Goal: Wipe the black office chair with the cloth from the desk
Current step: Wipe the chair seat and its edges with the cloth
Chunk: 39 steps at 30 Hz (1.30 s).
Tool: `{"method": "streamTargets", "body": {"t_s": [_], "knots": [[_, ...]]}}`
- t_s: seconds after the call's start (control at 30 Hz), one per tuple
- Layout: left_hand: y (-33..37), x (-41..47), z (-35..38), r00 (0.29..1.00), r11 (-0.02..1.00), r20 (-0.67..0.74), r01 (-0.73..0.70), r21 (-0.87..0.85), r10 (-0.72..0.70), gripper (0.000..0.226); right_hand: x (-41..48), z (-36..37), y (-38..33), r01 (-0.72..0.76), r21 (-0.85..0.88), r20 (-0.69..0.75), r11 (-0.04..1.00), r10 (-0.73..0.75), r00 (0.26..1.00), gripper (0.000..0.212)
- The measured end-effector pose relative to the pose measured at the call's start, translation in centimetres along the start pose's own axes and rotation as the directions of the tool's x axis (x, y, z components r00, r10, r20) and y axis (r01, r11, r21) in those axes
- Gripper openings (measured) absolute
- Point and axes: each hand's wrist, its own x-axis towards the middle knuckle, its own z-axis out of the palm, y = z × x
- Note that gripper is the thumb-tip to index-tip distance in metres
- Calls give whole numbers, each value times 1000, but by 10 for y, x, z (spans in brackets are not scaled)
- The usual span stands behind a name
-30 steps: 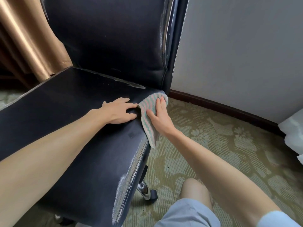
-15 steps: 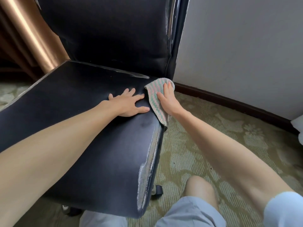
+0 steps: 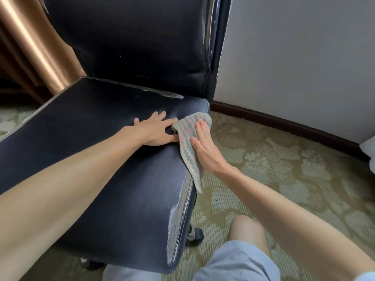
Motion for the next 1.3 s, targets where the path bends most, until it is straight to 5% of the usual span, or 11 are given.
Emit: {"method": "streamTargets", "body": {"t_s": [0.23, 0.4, 0.57, 0.77, 1.3], "knots": [[3, 1, -2, 999, 999, -39, 30, -18, -30, 86, 62, -28, 3, -62, -75, 16, 995, 63, 998, 55], [-11, -4, -11, 1000, 990, -25, -16, -144, 12, 78, 48, -27, 1, 43, -102, 44, 994, -39, 998, 50], [-13, -17, -6, 978, 999, -209, -6, -49, -5, 74, 18, -34, 12, 115, -68, 169, 991, -102, 980, 51], [-11, -25, 4, 996, 994, 24, 92, -61, -90, 100, 42, -28, 10, 100, -93, 91, 991, -91, 992, 49], [-8, -27, 3, 998, 998, 4, 67, -19, -67, 93, -5, -6, 23, 283, -160, 54, 946, -278, 959, 51]]}}
